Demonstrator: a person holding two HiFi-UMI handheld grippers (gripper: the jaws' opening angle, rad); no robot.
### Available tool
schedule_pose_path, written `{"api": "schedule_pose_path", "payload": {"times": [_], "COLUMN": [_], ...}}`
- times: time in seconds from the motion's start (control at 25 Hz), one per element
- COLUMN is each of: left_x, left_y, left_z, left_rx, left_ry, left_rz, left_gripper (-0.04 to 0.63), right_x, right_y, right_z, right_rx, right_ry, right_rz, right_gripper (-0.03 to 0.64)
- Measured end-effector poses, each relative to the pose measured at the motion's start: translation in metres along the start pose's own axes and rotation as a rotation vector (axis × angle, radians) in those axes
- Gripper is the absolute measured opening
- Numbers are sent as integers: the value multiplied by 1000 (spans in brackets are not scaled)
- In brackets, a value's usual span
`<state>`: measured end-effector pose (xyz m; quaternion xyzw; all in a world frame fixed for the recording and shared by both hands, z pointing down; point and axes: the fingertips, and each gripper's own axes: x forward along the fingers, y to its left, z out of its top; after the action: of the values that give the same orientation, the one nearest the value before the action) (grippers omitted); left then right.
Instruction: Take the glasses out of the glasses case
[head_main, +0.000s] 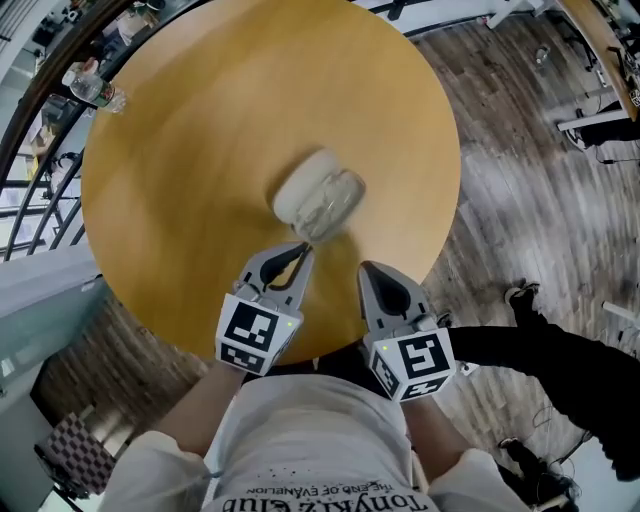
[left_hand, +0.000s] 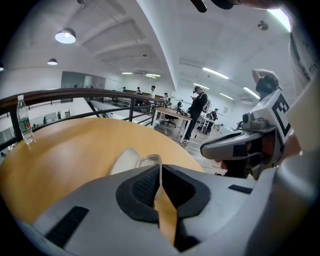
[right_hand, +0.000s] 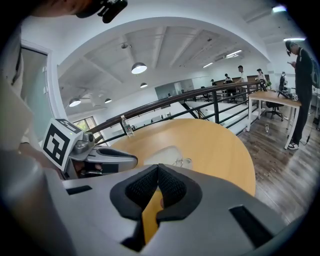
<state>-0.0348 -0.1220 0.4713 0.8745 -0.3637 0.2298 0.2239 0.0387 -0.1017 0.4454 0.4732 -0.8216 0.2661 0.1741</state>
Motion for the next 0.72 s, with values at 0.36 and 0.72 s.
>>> {"api": "schedule_pose_path", "payload": {"times": [0.36,0.72], "left_x": [34,54], "left_y": [17,24], "left_z": [-21,-29], "left_rx": [6,20], "left_ry": [81,122], "left_rz": [-5,-4], "left_gripper": [26,28], "right_x": [18,23], "right_y": [-10,-17], "right_z": [-10,-19], "right_rx": [8,32], "right_ry": [23,52], "right_rz": [3,1], "right_gripper": [25,25]}}
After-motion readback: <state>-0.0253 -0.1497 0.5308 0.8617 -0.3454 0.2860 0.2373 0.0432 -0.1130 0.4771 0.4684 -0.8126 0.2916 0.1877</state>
